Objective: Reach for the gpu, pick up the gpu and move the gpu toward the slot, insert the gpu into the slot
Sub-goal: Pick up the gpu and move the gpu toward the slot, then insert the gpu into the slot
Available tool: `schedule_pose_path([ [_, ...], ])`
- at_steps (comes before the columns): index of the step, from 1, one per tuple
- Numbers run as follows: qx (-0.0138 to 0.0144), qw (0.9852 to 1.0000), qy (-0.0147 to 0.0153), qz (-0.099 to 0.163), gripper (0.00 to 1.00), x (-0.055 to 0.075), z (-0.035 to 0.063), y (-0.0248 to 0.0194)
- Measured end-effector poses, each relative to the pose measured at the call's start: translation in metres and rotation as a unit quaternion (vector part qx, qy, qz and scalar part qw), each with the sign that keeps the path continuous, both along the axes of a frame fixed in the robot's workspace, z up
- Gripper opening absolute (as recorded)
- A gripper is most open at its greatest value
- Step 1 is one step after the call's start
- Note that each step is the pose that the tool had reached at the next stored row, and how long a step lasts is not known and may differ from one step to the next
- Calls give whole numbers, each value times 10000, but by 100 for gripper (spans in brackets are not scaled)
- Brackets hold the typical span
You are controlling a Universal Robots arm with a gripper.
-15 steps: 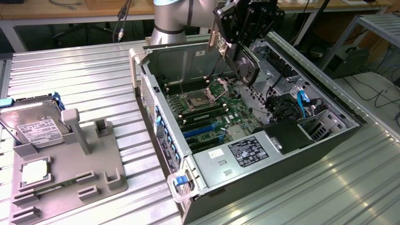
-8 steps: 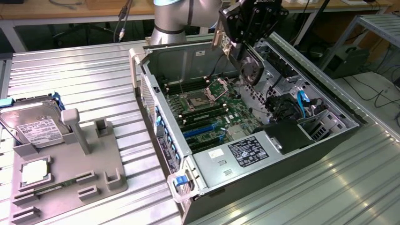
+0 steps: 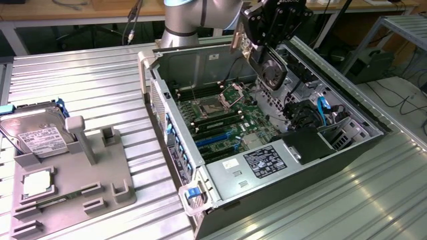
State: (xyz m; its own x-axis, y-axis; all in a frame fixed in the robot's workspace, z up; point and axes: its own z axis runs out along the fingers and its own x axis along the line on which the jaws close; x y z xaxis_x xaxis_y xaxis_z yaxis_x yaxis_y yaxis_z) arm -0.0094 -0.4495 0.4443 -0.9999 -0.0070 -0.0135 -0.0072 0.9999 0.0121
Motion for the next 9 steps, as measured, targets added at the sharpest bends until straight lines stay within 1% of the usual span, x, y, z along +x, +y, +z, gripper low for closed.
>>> schedule_pose_path([
  [9, 1, 10000, 0, 0, 27, 12, -1, 0],
])
